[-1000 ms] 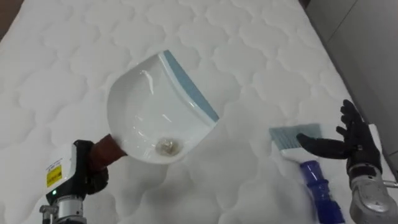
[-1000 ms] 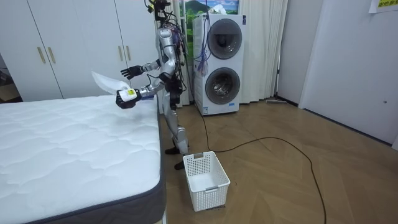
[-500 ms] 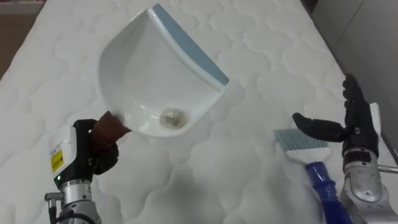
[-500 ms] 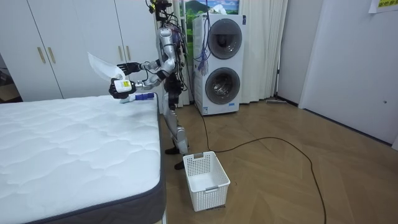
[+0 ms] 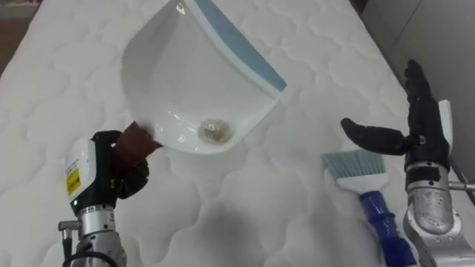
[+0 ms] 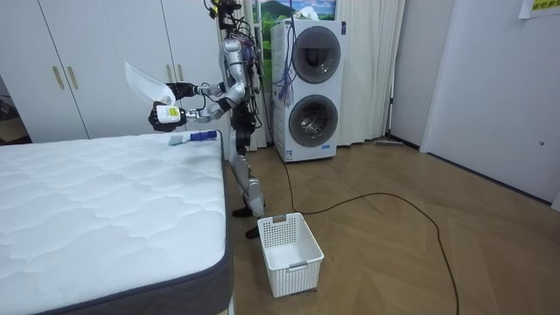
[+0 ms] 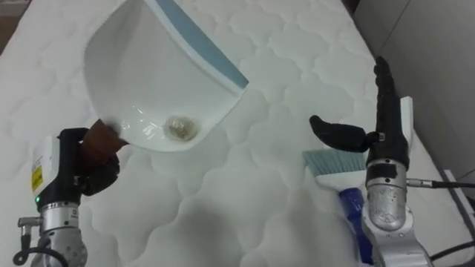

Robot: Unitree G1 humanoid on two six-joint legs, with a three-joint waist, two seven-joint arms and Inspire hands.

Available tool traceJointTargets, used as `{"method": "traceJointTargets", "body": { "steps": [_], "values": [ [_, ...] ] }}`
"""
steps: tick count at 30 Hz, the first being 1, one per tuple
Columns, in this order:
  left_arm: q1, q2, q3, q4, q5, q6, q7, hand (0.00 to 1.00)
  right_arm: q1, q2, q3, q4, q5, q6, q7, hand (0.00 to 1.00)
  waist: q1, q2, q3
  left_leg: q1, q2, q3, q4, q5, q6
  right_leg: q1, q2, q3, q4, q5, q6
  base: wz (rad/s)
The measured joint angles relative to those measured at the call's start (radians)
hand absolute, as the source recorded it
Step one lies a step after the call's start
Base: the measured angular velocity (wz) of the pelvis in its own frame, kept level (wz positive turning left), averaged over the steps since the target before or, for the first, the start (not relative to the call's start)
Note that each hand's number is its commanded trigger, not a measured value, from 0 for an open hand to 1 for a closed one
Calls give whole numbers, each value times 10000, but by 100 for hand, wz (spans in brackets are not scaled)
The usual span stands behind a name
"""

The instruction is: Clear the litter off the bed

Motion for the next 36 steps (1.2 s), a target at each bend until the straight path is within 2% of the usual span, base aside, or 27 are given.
{"method": "traceJointTargets", "body": {
  "steps": [4, 7, 8, 9, 12, 13, 15, 19, 21, 24, 26, 27, 28, 29, 30, 31, 32, 33, 34, 36],
  "values": [
    [0, 0, 18, -77, -1, -41, 8, 100, 3, 207, -6, 12, 6, 1, -2, 0, 10, 17, 11, 87, 9, -132, 4, 0, 1, 137, -41, -44, 86, -46, 1, 5],
    [-5, 1, 23, -90, -6, -58, 9, 100, 6, 338, -14, 11, 11, 0, -126, 0, -272, 45, 22, 23, -61, -961, 150, -9, 3, 375, -195, -406, 189, -256, 80, 56],
    [-5, 2, 23, -103, -11, -60, 8, 100, 6, 360, -14, 10, 12, 0, -144, 0, -294, 49, 20, -16, -76, -1101, 185, -10, 4, 414, -220, -493, 194, -279, 90, 75],
    [-6, 8, 23, -147, -23, -68, 0, 100, 6, 390, -14, 9, -3, 0, -219, 0, -433, 48, 21, -119, -145, -1538, 226, -8, 8, 501, -278, -677, 186, -337, 112, 69],
    [-6, 6, 24, -261, -32, -80, -11, 100, 0, 399, -93, 6, -35, -1, -412, 0, -518, 33, 8, -438, -336, -2416, 265, 40, 48, 541, -348, -873, 207, -467, 156, 86],
    [-5, 6, 27, -260, -17, -80, -11, 100, 2, 399, -123, 6, -31, -1, -427, 0, -505, 32, 8, -488, -366, -2574, 281, 64, 50, 570, -346, -909, 194, -483, 158, 82],
    [5, 7, 107, -257, -7, -81, -11, 100, 4, 399, -246, -4, -51, -1, -453, 0, -420, 15, 5, -681, -470, -3241, 423, 98, 39, 765, -384, -1390, 123, -581, 181, 83],
    [58, 12, 252, -263, -9, -90, 0, 100, 12, 396, -367, -55, -86, -48, -577, 0, -143, -94, -35, -861, -601, -3949, 525, 166, -11, 984, -473, -1857, 119, -786, 216, 73],
    [267, 9, 405, -264, -10, -166, 15, 100, 18, 467, -365, -138, -482, -151, -804, 0, -41, -210, -71, -1030, -693, -4331, 607, 228, -48, 1144, -537, -2249, 107, -920, 244, 75],
    [393, -101, 388, -259, 1, -166, 18, 100, 306, 555, -367, -141, -959, -616, -1236, 0, -158, -285, -76, -1581, -739, -4205, 996, 256, -72, 1430, -563, -3038, -121, -971, 306, 115],
    [423, -229, 387, -229, -1, -166, 19, 100, 538, 543, -383, -140, -1172, -650, -1311, 0, -156, -316, -60, -1874, -829, -4091, 1155, 387, -51, 1582, -587, -3095, -254, -1007, 361, 122],
    [425, -284, 387, -187, -5, -165, 9, 100, 608, 542, -394, -140, -1207, -649, -1408, 0, -237, -298, -46, -2160, -761, -3284, 1329, 508, 56, 1661, -685, -3635, -262, -1040, 382, 130],
    [425, -297, 386, -187, -1, -165, 9, 100, 616, 542, -398, -140, -1204, -650, -1467, 0, -348, -281, -32, -2308, -669, -2677, 1406, 566, 136, 1695, -731, -3948, -262, -1057, 409, 150],
    [379, -305, 380, -165, -5, -165, 11, 100, 620, 540, -405, -140, -1179, -651, -1570, 0, -564, -268, -14, -2591, -409, -1443, 1522, 711, 333, 1725, -858, -4458, -216, -1152, 483, 148],
    [382, -326, 381, -144, -9, -165, 18, 100, 621, 538, -406, -140, -1185, -667, -1638, 0, -634, -249, 1, -2740, -237, -457, 1564, 831, 525, 1726, -931, -4803, -132, -1239, 558, 129],
    [404, -337, 381, -145, -5, -165, 21, 100, 622, 537, -406, -140, -1186, -691, -1662, 0, -598, -236, 10, -2764, -176, -174, 1567, 861, 574, 1722, -975, -4925, -99, -1310, 626, 75],
    [450, -363, 382, -145, -3, -165, 24, 100, 623, 533, -406, -144, -1184, -786, -1701, 0, -395, -214, 36, -2774, -250, -222, 1562, 860, 570, 1694, -1110, -5124, 43, -1448, 678, 53],
    [467, -381, 384, -145, -12, -165, 38, 100, 635, 531, -405, -175, -1183, -852, -1760, 0, -351, -212, 36, -2808, -431, -512, 1469, 914, 487, 1721, -1280, -5534, 158, -1478, 734, 62],
    [463, -380, 387, -147, -10, -166, 38, 100, 655, 529, -406, -242, -1183, -852, -1782, 0, -306, -191, 12, -2829, -528, -664, 1427, 965, 418, 1716, -1337, -5677, 194, -1497, 769, 80],
    [465, -364, 403, -151, 16, -168, 36, 100, 746, 524, -396, -444, -1295, -976, -1859, 0, -44, -118, 33, -2834, -840, -1026, 1223, 1161, 675, 1682, -1445, -5730, 429, -1528, 898, 65]
  ]
}}
